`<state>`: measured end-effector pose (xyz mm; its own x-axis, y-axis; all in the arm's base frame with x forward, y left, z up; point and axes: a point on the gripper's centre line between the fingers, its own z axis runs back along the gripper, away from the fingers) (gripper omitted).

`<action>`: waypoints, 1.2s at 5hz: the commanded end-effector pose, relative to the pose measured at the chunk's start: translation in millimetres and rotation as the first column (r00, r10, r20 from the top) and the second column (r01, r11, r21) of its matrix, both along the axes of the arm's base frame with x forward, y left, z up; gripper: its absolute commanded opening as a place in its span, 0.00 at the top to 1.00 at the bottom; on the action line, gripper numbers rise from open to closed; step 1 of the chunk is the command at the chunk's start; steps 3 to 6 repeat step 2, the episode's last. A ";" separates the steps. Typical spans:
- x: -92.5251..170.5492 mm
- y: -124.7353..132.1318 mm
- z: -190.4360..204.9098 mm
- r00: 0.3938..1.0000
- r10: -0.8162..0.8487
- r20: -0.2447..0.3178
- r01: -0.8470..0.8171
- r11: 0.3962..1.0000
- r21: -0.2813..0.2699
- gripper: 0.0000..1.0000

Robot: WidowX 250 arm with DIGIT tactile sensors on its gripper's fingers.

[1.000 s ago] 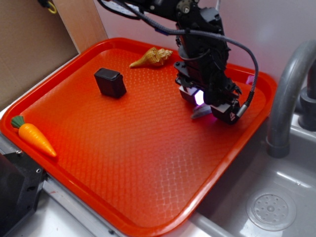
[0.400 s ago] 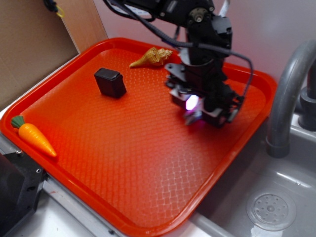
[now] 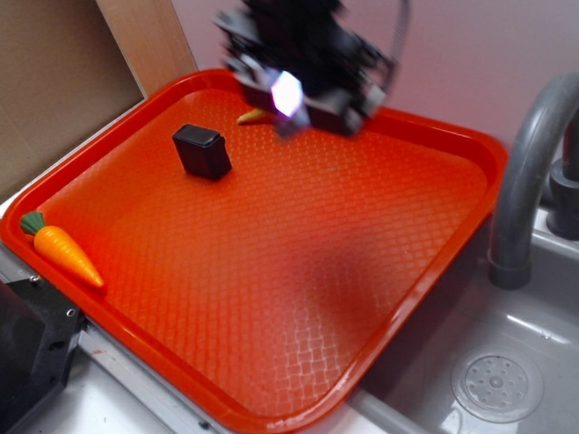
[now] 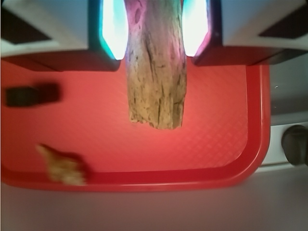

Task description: Grab the wood chip.

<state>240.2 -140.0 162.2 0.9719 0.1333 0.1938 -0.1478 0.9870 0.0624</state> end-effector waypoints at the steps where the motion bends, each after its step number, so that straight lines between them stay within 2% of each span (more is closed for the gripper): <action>1: -37.7 63.3 84.8 0.984 0.143 0.105 -0.115 0.965 -0.238 1.00; 2: -36.9 68.1 90.3 0.994 0.063 0.086 -0.044 0.976 -0.212 1.00; 6: -36.9 68.1 90.3 0.994 0.063 0.086 -0.044 0.976 -0.212 1.00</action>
